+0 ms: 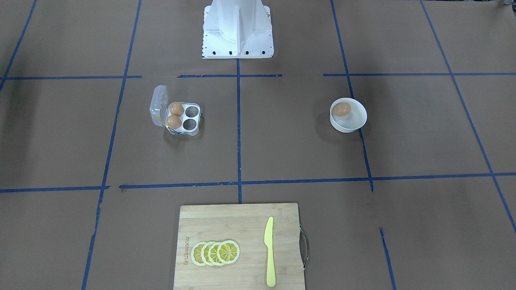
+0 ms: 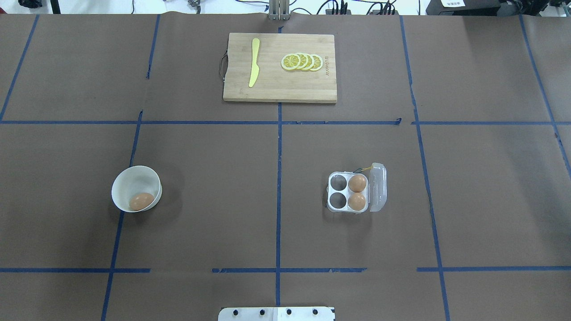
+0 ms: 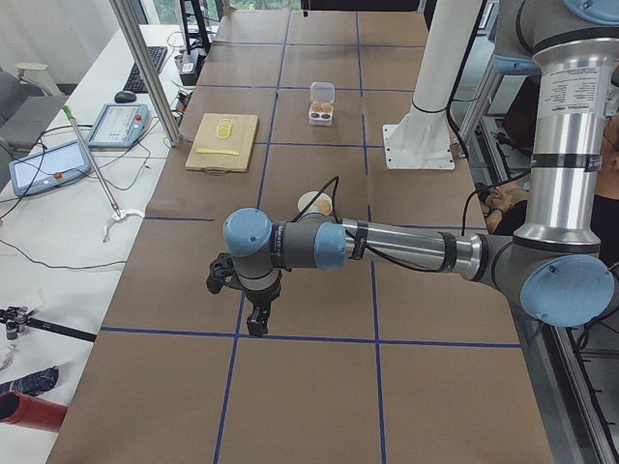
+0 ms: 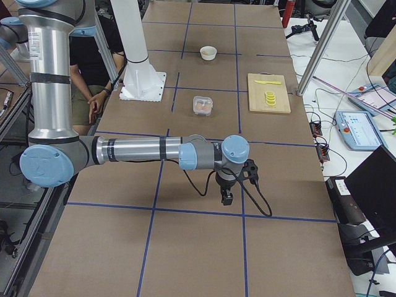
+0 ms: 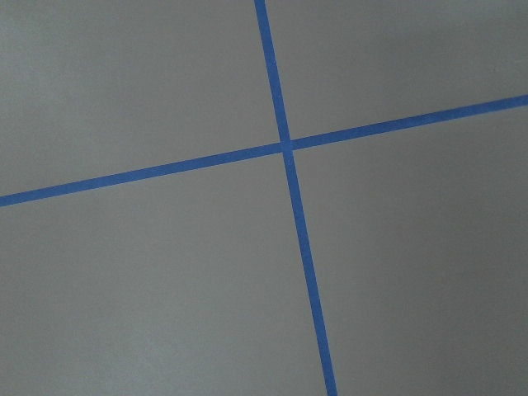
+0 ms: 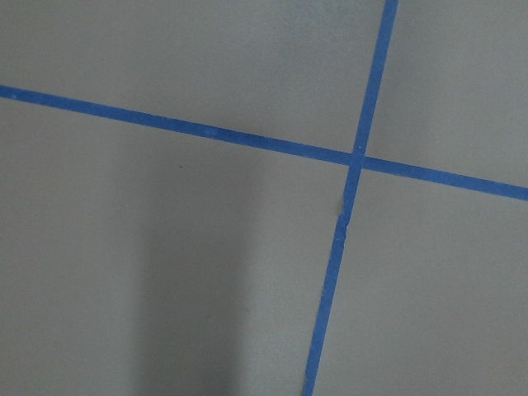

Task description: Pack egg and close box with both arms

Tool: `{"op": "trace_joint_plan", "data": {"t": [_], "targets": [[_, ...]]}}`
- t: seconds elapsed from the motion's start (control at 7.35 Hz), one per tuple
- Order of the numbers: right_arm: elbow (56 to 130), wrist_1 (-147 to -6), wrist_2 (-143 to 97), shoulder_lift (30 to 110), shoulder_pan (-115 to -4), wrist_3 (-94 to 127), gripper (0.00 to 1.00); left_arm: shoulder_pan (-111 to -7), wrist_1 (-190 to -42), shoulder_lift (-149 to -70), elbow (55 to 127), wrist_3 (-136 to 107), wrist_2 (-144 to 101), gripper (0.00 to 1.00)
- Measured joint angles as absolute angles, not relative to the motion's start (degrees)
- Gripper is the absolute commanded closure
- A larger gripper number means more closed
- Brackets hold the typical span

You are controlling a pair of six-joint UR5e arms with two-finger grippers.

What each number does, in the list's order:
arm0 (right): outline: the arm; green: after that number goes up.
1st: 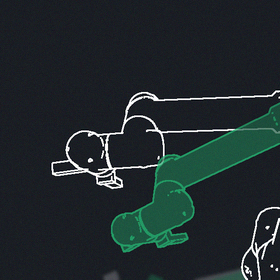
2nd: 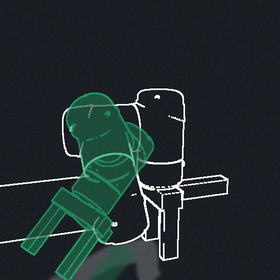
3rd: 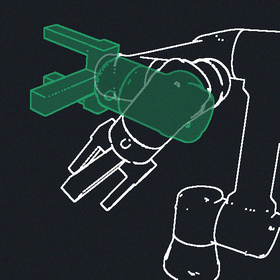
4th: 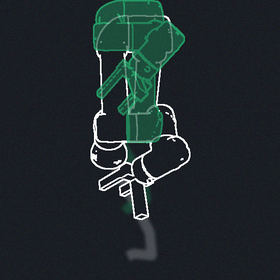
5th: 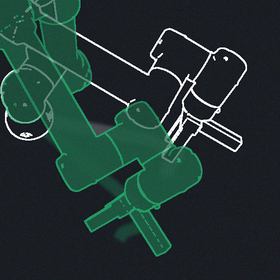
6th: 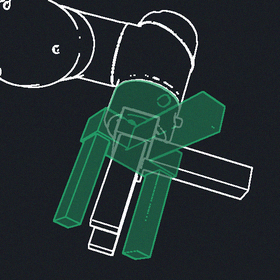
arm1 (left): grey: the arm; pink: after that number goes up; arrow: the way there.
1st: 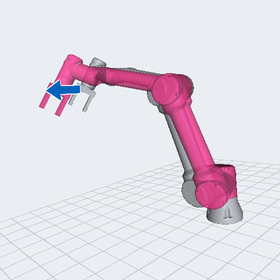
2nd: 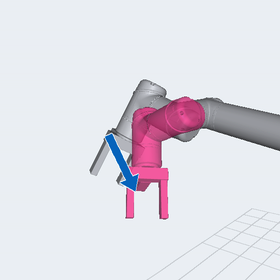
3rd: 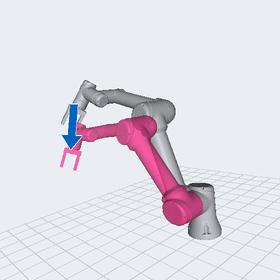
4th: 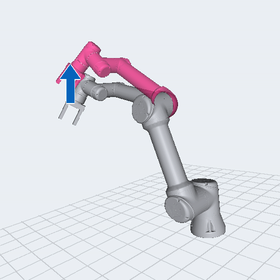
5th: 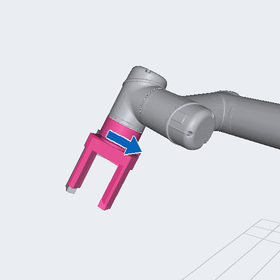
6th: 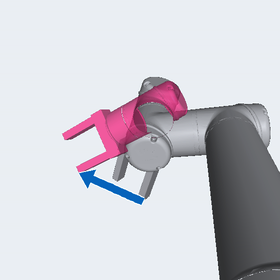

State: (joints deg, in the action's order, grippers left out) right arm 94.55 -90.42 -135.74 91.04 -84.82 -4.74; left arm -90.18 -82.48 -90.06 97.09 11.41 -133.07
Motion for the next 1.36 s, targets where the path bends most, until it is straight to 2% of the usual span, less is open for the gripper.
{"op": "trace_joint_plan", "data": {"t": [1.36], "targets": [[94.0,-90.1,-135.8,90.5,-84.7,-4.0,0.0,-89.0,-86.2,-90.4,98.3,12.3,-134.9,0.0]]}}
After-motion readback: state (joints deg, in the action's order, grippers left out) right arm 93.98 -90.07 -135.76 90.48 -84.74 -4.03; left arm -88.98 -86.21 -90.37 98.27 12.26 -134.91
